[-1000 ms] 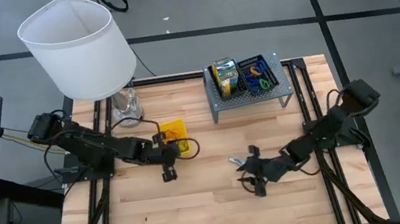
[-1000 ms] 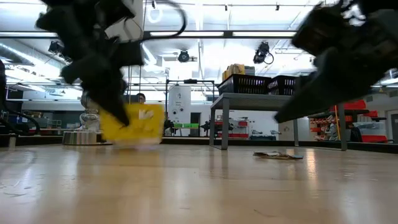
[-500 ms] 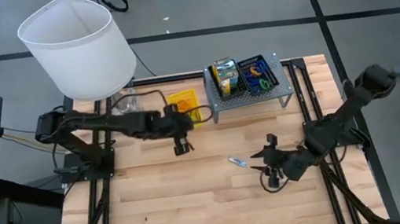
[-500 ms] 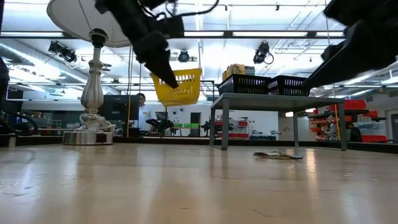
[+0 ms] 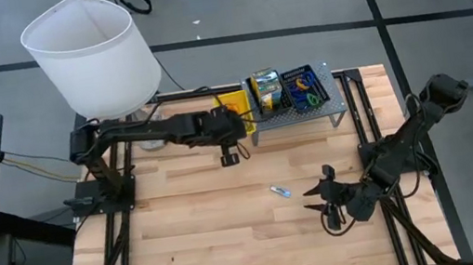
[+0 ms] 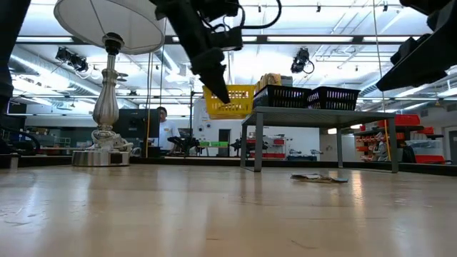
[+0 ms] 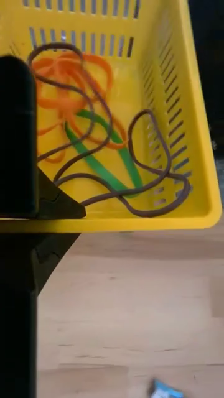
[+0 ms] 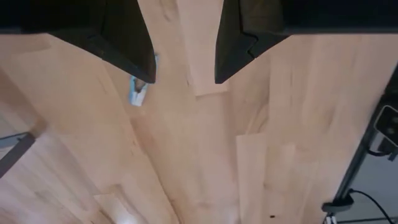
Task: Pick & Place Office Desk Supplies
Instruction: Put the yellow bin on the shelf
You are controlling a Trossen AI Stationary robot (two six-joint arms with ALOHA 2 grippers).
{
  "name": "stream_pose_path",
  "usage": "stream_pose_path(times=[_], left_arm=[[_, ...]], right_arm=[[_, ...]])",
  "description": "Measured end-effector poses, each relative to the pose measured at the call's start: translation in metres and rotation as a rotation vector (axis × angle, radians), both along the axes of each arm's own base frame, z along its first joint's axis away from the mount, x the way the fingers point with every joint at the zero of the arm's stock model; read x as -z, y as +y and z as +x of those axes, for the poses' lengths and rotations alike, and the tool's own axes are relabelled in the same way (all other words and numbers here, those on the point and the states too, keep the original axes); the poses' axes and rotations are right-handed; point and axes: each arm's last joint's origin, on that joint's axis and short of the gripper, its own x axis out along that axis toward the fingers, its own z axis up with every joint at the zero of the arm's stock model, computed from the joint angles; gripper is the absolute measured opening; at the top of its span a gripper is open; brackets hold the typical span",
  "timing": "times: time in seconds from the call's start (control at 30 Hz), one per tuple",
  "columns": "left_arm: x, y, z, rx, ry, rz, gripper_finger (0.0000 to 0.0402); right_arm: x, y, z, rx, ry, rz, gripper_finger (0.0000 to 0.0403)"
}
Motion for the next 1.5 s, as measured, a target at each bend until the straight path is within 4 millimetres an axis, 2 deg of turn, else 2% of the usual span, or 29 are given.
stream_pose_path(times=[0.37, 0.53, 1.13, 1.5], left_arm=[[-0.019, 0.017, 0.013, 0.003, -0.025, 0.003, 0.0002], [-0.019, 0.023, 0.012, -0.004, -0.033, -0.020, 0.0002], [-0.010, 0.024, 0.025, 0.033, -0.083, -0.035, 0.0002], [-0.036, 0.024, 0.029, 0.074, -0.094, -0.010, 0.0002]], right_arm=[[0.000, 0.001, 0.000, 0.000, -0.005, 0.013, 0.0171], [0.000, 0.001, 0.000, 0.002, -0.005, 0.016, 0.0171], [0.000, 0.001, 0.000, 0.005, -0.001, 0.035, 0.0171], [0.000, 0.001, 0.000, 0.006, -0.001, 0.036, 0.0171]])
